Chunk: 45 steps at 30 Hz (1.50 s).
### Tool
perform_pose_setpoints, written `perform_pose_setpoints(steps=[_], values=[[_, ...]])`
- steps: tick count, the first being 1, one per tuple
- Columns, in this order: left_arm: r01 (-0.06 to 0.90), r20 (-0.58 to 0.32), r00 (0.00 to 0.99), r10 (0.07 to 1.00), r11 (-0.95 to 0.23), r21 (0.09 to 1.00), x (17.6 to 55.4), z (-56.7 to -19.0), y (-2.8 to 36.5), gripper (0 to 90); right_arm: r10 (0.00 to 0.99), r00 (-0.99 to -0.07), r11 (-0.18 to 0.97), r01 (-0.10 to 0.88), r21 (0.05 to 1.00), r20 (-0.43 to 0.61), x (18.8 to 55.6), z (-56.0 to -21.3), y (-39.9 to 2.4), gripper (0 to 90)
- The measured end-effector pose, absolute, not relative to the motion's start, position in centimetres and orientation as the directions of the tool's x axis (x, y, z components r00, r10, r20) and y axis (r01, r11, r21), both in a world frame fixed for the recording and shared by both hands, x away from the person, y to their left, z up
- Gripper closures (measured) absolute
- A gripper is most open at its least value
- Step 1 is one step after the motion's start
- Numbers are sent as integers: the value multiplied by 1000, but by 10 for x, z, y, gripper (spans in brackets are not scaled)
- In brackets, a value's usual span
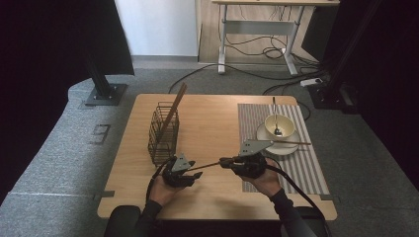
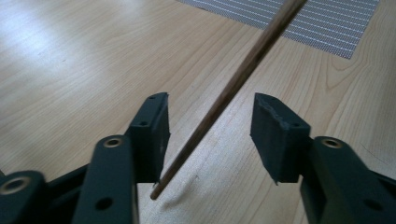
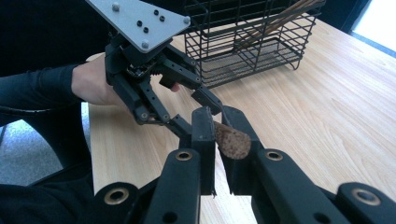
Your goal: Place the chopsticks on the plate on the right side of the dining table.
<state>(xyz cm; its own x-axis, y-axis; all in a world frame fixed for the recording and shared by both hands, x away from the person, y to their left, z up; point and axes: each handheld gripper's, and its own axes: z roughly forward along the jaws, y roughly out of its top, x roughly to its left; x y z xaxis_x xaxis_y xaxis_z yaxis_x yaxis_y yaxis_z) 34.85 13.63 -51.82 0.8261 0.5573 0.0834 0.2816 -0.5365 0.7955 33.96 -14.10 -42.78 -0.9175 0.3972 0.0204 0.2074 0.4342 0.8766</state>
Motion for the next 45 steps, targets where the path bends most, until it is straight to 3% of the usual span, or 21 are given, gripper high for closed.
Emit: perform_pose_setpoints(steps=[12, 22, 26, 37, 45], values=[[240, 98, 848, 521, -541, 806, 346, -518, 136, 712, 371, -928, 430, 205, 879, 35, 337, -426, -139, 831], [170, 156, 876, 457, -594, 787, 342, -517, 133, 787, 395, -917, 411, 232, 882, 57, 344, -426, -144, 794], [152, 140, 903, 406, -607, 780, 340, -515, 129, 848, 439, -897, 405, 245, 881, 48, 348, -427, -146, 754], [164, 95, 928, 361, -622, 766, 340, -515, 125, 849, 516, -853, 355, 292, 888, 74, 355, -429, -147, 353], [156, 85, 942, 324, -647, 746, 339, -517, 118, 848, 594, -804, 315, 271, 910, 34, 354, -425, -148, 236]])
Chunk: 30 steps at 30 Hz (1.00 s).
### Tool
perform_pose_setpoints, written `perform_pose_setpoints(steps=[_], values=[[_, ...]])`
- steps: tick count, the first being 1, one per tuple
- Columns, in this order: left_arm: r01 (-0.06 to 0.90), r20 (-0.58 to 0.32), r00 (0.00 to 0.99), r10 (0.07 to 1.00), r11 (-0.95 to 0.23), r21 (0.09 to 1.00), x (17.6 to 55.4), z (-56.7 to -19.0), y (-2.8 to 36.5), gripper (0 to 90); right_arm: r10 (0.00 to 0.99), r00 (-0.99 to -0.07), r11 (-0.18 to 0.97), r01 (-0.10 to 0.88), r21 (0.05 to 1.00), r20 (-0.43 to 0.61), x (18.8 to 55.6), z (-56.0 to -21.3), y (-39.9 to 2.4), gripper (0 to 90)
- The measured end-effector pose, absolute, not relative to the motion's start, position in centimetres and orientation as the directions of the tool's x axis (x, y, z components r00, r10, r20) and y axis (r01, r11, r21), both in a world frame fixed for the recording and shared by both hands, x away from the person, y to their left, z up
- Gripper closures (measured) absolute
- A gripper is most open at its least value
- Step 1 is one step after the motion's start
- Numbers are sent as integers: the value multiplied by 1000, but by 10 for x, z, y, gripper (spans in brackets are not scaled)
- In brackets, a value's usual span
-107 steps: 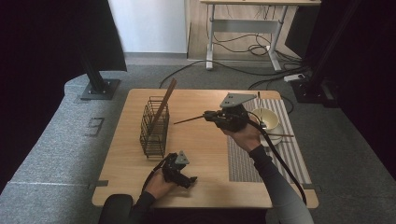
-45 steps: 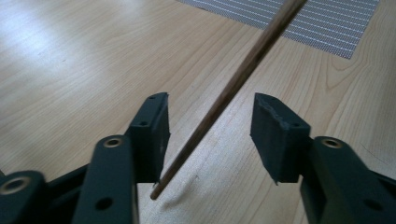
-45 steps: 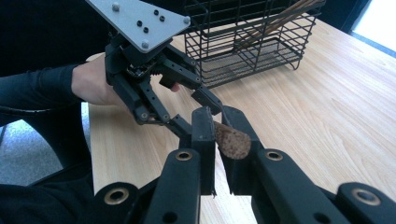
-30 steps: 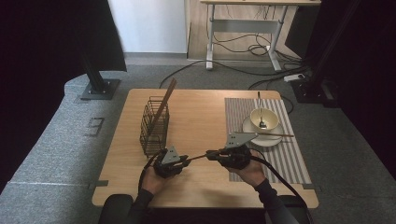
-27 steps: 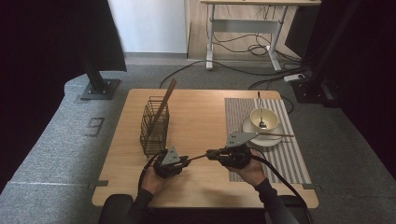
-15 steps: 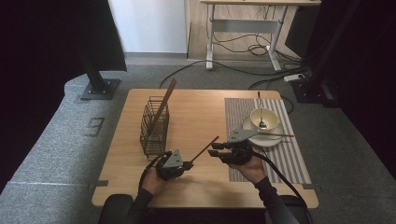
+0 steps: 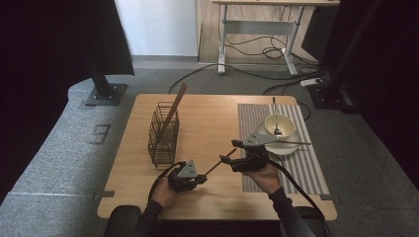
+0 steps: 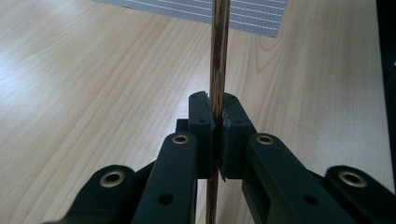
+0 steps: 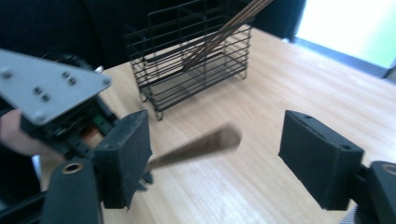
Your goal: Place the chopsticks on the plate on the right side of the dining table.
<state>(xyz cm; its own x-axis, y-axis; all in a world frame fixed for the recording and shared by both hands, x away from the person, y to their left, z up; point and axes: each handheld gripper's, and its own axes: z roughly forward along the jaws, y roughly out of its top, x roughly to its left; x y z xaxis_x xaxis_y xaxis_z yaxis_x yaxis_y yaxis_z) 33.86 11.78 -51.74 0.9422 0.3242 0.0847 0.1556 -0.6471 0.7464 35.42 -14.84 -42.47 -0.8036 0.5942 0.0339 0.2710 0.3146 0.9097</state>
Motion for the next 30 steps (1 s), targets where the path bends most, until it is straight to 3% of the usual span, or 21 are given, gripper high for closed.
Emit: perform_pose_setpoints(steps=[10, 30], values=[[159, 74, 940, 332, -622, 767, 339, -516, 122, 848, 643, -765, 370, 276, 887, -30, 361, -430, -151, 228], [131, 85, 937, 340, -565, 814, 340, -510, 137, 841, 684, -729, 429, 391, 814, -10, 392, -470, -168, 234]])
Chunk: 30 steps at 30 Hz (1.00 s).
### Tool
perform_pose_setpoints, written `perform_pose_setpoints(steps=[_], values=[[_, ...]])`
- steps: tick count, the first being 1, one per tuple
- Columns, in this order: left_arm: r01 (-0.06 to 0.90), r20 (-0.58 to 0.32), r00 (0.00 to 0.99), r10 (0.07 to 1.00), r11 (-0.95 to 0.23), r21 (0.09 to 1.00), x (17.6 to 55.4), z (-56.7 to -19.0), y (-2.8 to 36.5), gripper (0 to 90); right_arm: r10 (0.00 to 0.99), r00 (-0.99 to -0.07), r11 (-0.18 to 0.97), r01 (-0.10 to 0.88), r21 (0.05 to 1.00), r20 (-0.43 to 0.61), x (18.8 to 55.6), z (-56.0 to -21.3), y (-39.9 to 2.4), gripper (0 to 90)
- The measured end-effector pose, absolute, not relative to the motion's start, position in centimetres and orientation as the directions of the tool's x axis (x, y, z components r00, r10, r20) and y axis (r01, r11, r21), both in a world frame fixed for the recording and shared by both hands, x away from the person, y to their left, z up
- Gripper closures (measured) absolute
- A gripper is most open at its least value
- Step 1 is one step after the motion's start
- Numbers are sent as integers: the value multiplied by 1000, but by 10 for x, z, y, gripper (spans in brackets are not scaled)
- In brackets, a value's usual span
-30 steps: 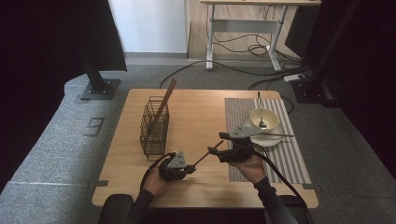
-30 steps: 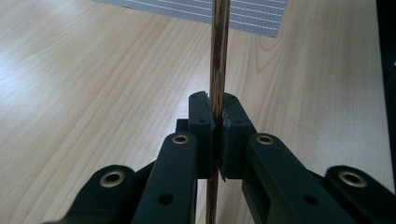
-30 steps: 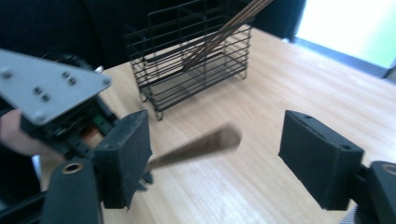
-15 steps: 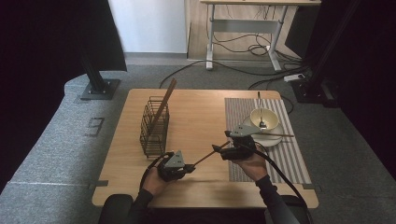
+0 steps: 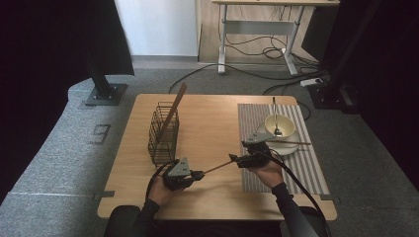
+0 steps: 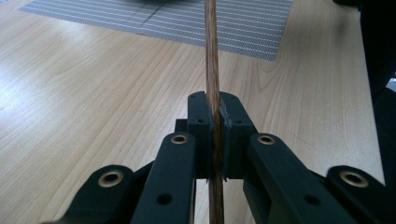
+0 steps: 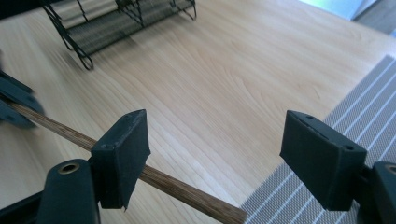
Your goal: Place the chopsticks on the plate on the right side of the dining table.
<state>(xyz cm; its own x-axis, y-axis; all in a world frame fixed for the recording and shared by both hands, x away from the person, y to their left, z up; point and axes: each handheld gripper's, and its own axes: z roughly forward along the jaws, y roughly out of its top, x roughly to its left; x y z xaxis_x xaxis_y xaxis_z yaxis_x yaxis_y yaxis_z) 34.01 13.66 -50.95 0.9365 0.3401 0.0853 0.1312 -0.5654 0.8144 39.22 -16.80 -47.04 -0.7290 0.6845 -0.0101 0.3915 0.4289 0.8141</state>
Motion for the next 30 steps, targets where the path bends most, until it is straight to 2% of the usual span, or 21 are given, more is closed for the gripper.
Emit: perform_pose_setpoints(steps=[11, 21, 24, 30], values=[[139, 80, 946, 313, -618, 773, 343, -514, 140, 845, 627, -779, 479, 367, 797, -18, 389, -468, -168, 216], [133, 93, 952, 293, -664, 736, 345, -516, 143, 845, 500, -866, 589, 330, 738, -12, 386, -480, -155, 188], [128, 92, 954, 284, -669, 732, 345, -516, 143, 845, 479, -877, 617, 311, 723, -31, 384, -482, -151, 222], [118, 95, 958, 270, -675, 728, 344, -516, 142, 845, 405, -911, 683, 250, 686, -71, 379, -490, -140, 393]])
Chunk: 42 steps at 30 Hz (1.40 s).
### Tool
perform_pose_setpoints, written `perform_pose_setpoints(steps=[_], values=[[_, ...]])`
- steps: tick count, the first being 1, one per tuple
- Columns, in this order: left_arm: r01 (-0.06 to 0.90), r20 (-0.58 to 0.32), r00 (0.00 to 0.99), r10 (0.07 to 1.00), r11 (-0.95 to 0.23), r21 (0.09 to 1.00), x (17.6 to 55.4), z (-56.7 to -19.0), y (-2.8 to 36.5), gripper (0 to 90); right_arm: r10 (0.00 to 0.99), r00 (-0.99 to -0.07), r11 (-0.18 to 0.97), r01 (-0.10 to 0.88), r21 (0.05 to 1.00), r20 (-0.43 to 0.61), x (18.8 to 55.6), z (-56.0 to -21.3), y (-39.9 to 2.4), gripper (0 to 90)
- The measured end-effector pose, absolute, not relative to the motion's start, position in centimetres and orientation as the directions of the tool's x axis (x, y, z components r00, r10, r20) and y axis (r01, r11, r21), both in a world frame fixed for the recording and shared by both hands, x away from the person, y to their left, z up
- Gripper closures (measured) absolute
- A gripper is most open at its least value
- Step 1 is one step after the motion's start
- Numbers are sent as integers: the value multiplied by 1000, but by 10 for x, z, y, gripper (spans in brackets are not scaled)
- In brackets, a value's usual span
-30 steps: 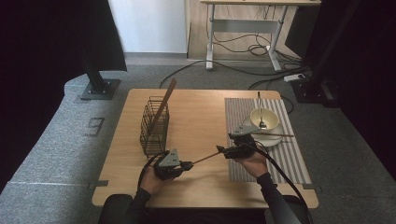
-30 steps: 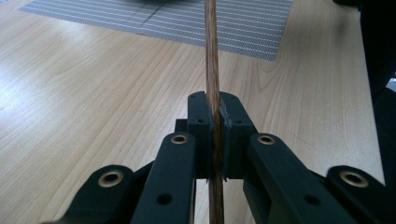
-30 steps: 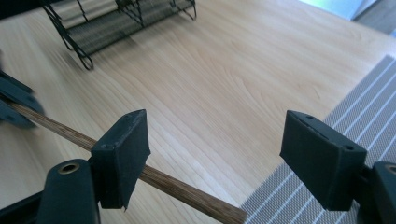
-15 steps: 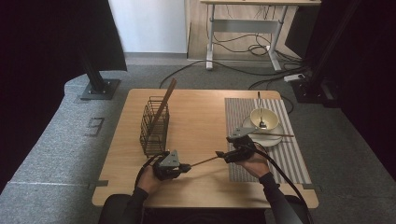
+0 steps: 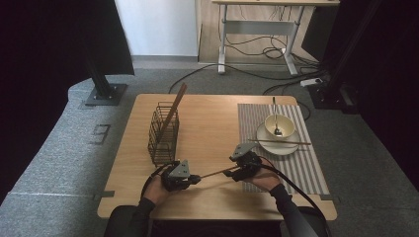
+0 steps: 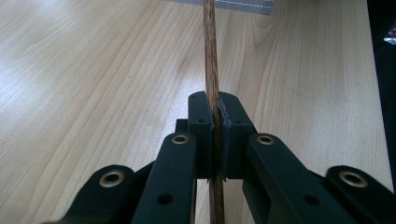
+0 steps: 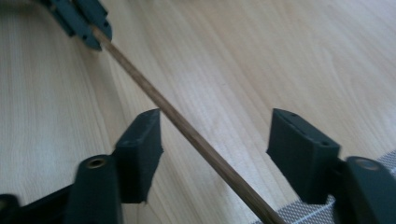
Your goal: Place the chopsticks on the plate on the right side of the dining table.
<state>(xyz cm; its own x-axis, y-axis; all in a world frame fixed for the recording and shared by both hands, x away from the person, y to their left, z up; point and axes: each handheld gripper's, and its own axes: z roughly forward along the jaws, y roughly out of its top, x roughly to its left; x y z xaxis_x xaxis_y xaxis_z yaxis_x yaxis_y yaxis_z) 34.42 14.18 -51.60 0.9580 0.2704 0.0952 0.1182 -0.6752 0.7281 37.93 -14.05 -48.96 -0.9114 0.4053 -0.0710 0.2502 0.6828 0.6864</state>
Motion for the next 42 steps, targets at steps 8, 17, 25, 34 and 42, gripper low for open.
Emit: perform_pose_setpoints(steps=[8, 17, 25, 34, 42], values=[[106, 92, 964, 250, -677, 728, 343, -516, 140, 844, 344, -927, 764, 185, 618, -148, 375, -497, -132, 540], [96, 95, 966, 239, -679, 727, 342, -517, 138, 842, 290, -937, 815, 135, 563, -195, 370, -497, -129, 663], [103, 108, 959, 262, -676, 730, 343, -519, 138, 805, 271, -951, 824, 151, 547, -147, 370, -493, -133, 707], [121, 167, 917, 362, -652, 748, 345, -518, 142, 611, 231, -970, 809, 148, 569, -76, 370, -486, -138, 795], [182, 160, 874, 458, -615, 767, 348, -518, 146, 449, 227, -971, 806, 147, 573, -70, 369, -483, -141, 830]])
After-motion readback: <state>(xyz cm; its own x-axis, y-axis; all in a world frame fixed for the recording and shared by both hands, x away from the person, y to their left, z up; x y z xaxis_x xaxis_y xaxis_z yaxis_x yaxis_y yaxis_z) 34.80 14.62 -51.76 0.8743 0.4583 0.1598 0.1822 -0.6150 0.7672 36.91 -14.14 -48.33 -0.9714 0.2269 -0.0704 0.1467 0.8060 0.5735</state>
